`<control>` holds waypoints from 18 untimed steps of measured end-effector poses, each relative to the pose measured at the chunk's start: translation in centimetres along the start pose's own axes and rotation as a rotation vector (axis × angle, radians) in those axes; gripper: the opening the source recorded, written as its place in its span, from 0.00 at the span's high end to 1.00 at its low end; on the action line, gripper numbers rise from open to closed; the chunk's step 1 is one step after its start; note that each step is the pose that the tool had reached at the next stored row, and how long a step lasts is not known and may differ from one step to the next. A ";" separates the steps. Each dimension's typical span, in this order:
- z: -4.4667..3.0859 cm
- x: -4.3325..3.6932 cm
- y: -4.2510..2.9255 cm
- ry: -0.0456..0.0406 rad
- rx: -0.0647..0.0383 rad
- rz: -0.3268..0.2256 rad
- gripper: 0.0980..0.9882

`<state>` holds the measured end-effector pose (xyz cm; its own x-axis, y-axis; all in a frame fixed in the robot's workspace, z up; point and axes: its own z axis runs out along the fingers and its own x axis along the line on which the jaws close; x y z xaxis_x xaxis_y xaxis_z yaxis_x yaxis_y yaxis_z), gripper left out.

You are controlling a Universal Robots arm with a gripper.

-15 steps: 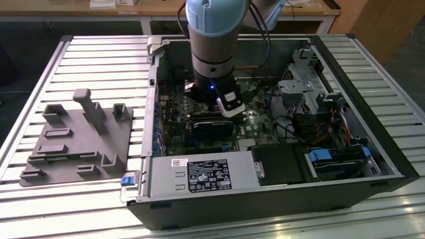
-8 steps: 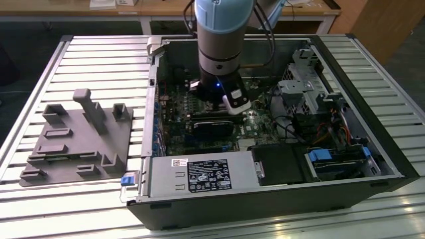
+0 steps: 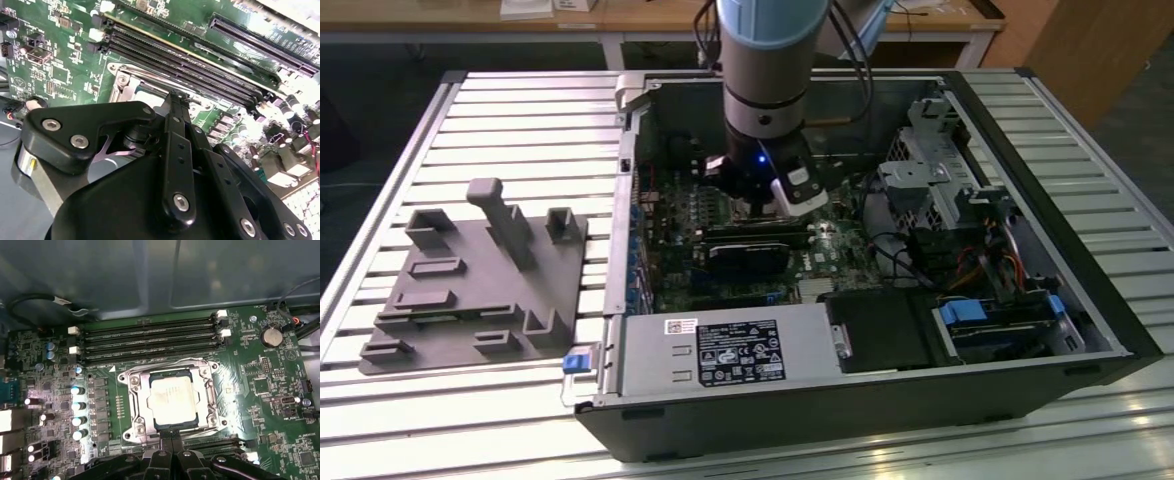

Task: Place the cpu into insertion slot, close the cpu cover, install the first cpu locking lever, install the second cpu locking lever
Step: 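Install the second cpu locking lever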

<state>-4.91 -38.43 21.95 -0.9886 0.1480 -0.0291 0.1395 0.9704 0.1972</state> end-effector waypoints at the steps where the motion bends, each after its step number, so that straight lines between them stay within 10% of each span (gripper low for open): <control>1: 0.04 -0.02 0.20 -0.0011 0.008 0.000 0.99; 8: 0.37 -0.18 1.82 -0.0065 0.049 -0.003 0.99; 18: 0.73 -0.86 3.36 -0.0062 0.063 -0.003 0.99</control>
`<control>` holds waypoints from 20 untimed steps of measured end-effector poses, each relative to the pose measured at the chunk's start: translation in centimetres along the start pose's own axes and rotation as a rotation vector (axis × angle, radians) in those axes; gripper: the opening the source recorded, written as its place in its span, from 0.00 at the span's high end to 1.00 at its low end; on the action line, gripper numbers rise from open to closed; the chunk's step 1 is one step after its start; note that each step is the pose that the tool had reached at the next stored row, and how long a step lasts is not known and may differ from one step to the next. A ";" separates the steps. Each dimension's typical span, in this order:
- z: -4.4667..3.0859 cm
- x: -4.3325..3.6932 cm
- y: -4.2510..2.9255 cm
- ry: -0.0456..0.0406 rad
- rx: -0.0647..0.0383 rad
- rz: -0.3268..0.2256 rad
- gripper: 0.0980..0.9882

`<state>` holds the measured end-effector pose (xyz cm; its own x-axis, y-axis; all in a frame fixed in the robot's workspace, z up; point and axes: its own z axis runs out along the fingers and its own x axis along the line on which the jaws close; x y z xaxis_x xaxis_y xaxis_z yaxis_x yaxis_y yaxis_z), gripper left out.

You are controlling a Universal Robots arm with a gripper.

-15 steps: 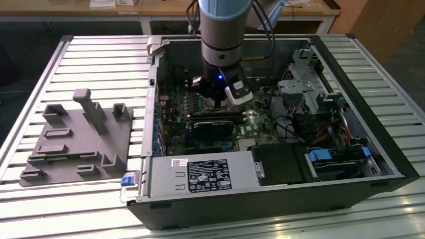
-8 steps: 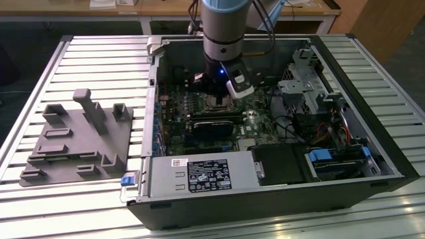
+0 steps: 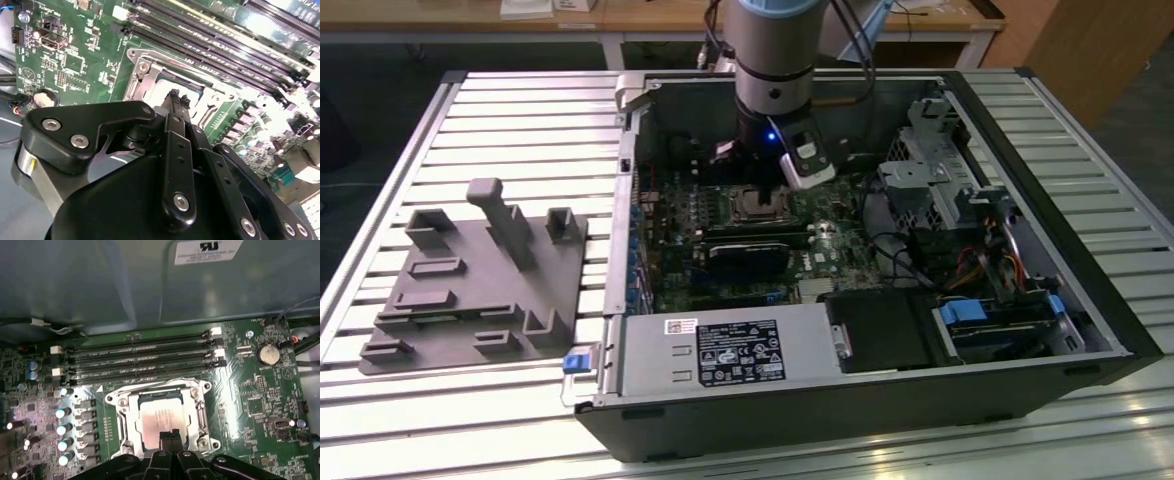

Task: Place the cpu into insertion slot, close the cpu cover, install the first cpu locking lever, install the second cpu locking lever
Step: 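Install the second cpu locking lever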

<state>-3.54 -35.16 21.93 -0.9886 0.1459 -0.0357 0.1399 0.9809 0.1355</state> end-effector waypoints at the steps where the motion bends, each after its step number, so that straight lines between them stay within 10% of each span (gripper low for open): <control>1: 0.02 -0.07 0.11 0.0002 0.001 0.000 0.99; 20: -1.35 -0.08 0.84 -0.0037 0.022 -0.001 0.99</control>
